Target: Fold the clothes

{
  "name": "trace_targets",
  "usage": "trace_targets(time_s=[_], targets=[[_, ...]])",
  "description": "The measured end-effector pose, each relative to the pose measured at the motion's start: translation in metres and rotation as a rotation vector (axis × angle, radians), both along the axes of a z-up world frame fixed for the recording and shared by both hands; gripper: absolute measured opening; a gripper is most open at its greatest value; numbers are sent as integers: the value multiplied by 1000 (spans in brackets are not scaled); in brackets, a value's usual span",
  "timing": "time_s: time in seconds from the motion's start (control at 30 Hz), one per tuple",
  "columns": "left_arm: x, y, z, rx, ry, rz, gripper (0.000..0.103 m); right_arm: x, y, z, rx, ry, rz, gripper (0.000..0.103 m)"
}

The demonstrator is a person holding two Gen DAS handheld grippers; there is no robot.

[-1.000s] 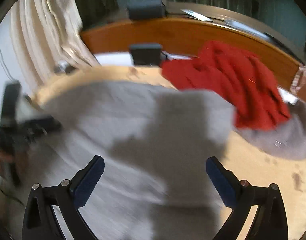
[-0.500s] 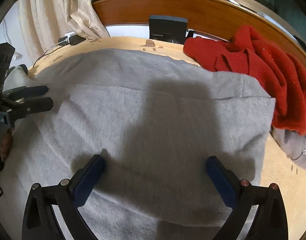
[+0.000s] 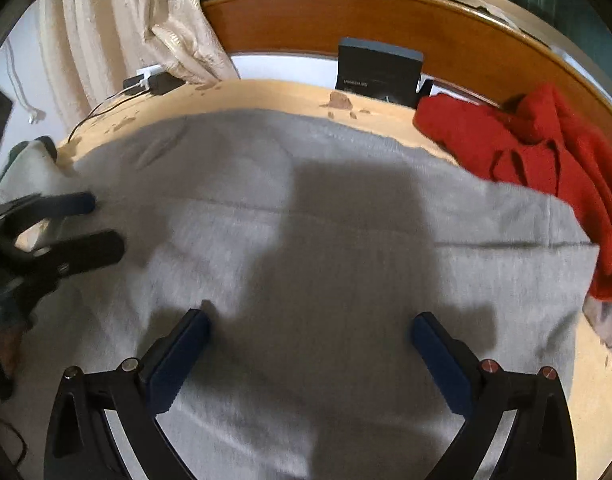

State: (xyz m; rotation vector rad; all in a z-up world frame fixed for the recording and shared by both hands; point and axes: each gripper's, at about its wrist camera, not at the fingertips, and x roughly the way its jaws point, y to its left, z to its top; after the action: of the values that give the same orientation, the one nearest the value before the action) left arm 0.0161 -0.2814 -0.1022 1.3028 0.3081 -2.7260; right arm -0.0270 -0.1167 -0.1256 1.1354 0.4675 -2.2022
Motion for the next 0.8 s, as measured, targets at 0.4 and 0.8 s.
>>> trace_targets(time_s=[0.4,0.8], targets=[[-1,11,-6,-93,-30,-27,102,-57,44,14,-75,-12,-165,103],[-3,13,-6,-97,-33,-23,102,-96,41,-5,-3,37,-268,103]])
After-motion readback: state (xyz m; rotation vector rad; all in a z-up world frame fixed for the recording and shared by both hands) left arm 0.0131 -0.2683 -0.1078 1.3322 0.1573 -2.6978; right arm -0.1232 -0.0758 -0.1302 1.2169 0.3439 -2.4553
